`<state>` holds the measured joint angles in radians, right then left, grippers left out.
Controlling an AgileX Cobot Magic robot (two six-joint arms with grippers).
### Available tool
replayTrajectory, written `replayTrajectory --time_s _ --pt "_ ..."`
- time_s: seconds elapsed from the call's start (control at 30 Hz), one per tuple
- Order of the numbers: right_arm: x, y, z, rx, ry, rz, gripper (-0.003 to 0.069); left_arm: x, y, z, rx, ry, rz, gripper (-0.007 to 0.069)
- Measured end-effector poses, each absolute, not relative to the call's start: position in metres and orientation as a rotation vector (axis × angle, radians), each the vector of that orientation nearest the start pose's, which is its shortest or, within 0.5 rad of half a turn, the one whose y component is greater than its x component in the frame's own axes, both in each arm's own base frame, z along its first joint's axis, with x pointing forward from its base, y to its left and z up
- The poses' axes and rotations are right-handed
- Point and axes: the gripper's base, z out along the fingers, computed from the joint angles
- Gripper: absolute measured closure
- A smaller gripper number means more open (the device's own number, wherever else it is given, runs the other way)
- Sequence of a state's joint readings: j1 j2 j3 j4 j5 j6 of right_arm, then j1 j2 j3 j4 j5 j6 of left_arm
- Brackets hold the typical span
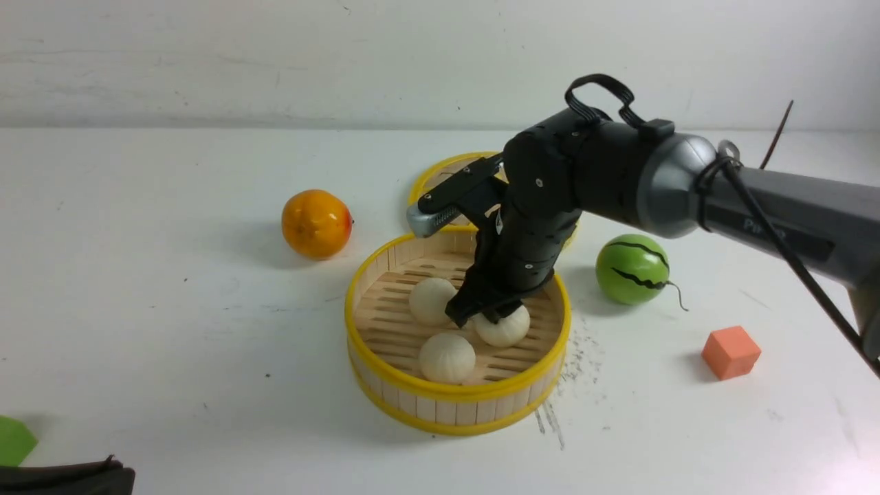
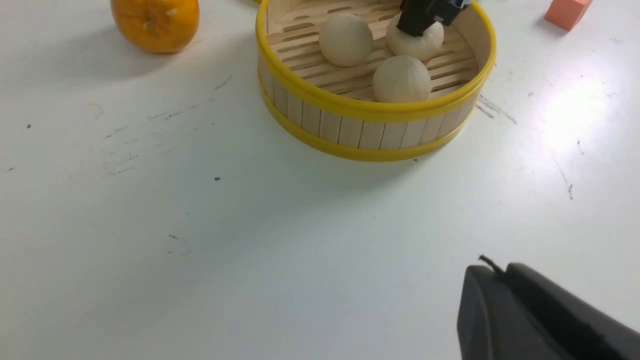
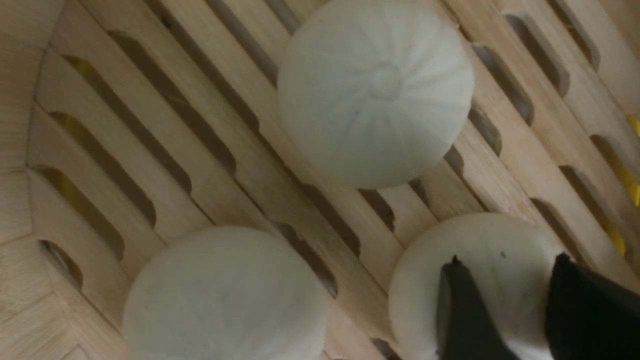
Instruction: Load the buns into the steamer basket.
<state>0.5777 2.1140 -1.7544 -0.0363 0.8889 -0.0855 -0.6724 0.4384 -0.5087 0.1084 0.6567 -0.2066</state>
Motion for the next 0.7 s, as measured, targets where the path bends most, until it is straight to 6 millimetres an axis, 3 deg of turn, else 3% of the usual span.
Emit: replayTrajectory --time_s 0.17,0.3,0.47,0.6,0.63,0.7 --pt "0.383 0.246 0.231 -0.922 2.616 0.081 0.0251 0.070 -0.048 0.296 0.530 2.024 -0.418 0.0591" --pt "0.372 0.239 0.268 -0.920 2.625 0.076 0.0240 0.070 -0.048 0.296 0.530 2.024 -0.418 0.0587" --pt "0.350 0.224 0.326 -0.892 2.553 0.095 0.0326 0.070 -0.048 0.296 0.530 2.024 -0.418 0.0585" --pt "0.308 0.199 0.395 -0.849 2.454 0.158 0.0509 0.070 -0.048 0.296 0.530 2.024 -0.418 0.0576" --pt "0.306 0.198 0.397 -0.848 2.451 0.162 0.0524 0.070 -0.048 0.296 0.530 2.024 -0.418 0.0576" --pt "0.287 0.187 0.421 -0.828 2.398 0.196 0.0599 0.070 -0.048 0.296 0.530 2.024 -0.418 0.0575"
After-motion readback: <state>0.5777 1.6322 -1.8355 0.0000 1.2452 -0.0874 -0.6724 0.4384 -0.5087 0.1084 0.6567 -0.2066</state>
